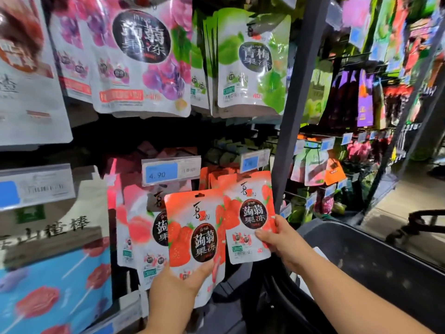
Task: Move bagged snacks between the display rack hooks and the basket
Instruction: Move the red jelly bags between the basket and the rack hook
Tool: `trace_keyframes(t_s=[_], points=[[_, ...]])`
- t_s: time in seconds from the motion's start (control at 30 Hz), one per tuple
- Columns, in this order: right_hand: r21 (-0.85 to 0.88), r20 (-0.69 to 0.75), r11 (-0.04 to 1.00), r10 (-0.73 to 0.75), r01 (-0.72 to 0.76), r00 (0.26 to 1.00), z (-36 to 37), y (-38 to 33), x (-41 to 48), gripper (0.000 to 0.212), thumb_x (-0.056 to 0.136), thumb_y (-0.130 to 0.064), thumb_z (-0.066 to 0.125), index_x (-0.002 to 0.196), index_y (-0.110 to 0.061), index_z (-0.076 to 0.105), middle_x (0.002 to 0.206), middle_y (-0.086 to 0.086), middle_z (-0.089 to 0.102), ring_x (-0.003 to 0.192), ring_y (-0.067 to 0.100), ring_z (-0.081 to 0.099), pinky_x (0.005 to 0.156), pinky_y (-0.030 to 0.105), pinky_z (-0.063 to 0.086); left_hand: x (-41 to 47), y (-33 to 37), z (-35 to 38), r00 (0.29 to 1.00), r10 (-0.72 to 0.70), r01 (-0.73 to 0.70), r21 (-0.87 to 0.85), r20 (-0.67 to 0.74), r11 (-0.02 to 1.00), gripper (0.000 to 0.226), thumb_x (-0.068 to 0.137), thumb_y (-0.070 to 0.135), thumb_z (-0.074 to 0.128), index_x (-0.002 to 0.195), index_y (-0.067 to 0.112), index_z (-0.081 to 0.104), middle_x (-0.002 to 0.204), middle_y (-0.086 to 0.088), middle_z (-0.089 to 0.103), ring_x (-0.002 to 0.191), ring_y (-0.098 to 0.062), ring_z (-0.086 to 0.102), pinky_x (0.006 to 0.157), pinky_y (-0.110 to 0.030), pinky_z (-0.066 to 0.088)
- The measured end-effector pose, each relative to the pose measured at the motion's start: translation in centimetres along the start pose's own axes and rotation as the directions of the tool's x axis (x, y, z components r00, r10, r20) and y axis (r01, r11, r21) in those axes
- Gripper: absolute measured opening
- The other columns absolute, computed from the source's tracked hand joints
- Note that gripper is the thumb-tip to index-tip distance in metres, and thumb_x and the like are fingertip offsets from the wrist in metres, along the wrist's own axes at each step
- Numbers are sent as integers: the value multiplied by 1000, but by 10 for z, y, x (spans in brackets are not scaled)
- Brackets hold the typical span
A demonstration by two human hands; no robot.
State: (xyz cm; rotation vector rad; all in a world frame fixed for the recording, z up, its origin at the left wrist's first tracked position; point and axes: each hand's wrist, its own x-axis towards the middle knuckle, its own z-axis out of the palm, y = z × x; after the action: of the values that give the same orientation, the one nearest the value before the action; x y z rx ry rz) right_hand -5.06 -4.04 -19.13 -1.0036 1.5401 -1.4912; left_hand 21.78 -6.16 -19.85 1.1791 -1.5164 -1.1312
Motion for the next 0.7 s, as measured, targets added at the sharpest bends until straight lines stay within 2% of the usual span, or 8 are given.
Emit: trace_keyframes(t_s=[0.1, 0.2, 0.27, 0.33, 0.4, 0.5, 0.6, 0.7], points=[[39, 4, 999, -2, 2, 1000, 4, -2, 7, 57, 76, -15, 81, 122, -8, 50, 113, 16, 71, 102, 34, 70, 93, 56, 54, 3, 1, 1, 1000, 13, -13, -7, 15, 1000, 43, 63, 52, 84, 97, 31, 71, 82, 17, 71, 80, 3, 59, 63, -16, 42], [47, 4, 999, 3, -3, 1000, 8, -1, 10, 45, 85, -10, 75, 122, -8, 50, 116, 15, 70, 104, 31, 70, 95, 49, 54, 2, 4, 1, 1000, 5, -3, -55, 20, 998, 37, 64, 48, 83, 95, 33, 71, 80, 20, 72, 81, 3, 62, 65, -16, 43], [49, 4, 999, 6, -6, 1000, 11, -2, 12, 39, 87, -8, 72, 120, -9, 52, 112, 13, 71, 101, 29, 70, 89, 42, 57, 1, 6, 3, 999, 9, -5, -80, 44, 997, 40, 63, 50, 82, 98, 34, 72, 81, 24, 73, 82, 2, 64, 68, -20, 45], [52, 14, 999, 4, -5, 1000, 13, -2, 16, 37, 87, -8, 71, 119, -10, 53, 111, 12, 71, 99, 27, 71, 84, 37, 58, -1, 12, 5, 998, 17, -9, -126, 64, 992, 40, 61, 51, 80, 97, 34, 72, 81, 28, 72, 78, 9, 64, 69, -18, 44], [44, 25, 999, 11, -13, 1000, 14, -1, 22, 40, 87, -9, 72, 122, -9, 53, 114, 13, 71, 102, 28, 70, 88, 40, 57, -2, 13, 8, 997, 6, 4, -148, 73, 989, 39, 60, 53, 79, 94, 35, 71, 80, 30, 71, 77, 12, 62, 69, -16, 43], [25, 40, 1000, 12, -13, 999, 16, -1, 33, 53, 81, -16, 80, 126, -11, 52, 117, 12, 71, 105, 29, 70, 96, 47, 54, 1, 16, 13, 998, -38, 46, -155, 54, 987, 36, 62, 51, 80, 93, 34, 71, 77, 32, 69, 82, 9, 61, 68, -15, 43], [-18, 40, 1000, 12, -12, 999, 22, -2, 41, 69, 67, -30, 84, 126, -17, 52, 117, 11, 70, 103, 28, 70, 96, 49, 54, 6, 10, 20, 997, -73, 75, -157, 19, 985, 60, 44, 67, 72, 93, 33, 71, 78, 27, 71, 86, -2, 64, 76, -29, 48], [-84, 24, 996, 15, -13, 1000, 26, -2, 47, 65, 65, -34, 84, 120, -21, 52, 115, 11, 70, 102, 29, 70, 95, 49, 55, 8, 3, 25, 995, -96, 94, -131, -10, 987, 51, 56, 63, 78, 96, 32, 71, 82, 21, 74, 90, -12, 66, 88, -40, 51]])
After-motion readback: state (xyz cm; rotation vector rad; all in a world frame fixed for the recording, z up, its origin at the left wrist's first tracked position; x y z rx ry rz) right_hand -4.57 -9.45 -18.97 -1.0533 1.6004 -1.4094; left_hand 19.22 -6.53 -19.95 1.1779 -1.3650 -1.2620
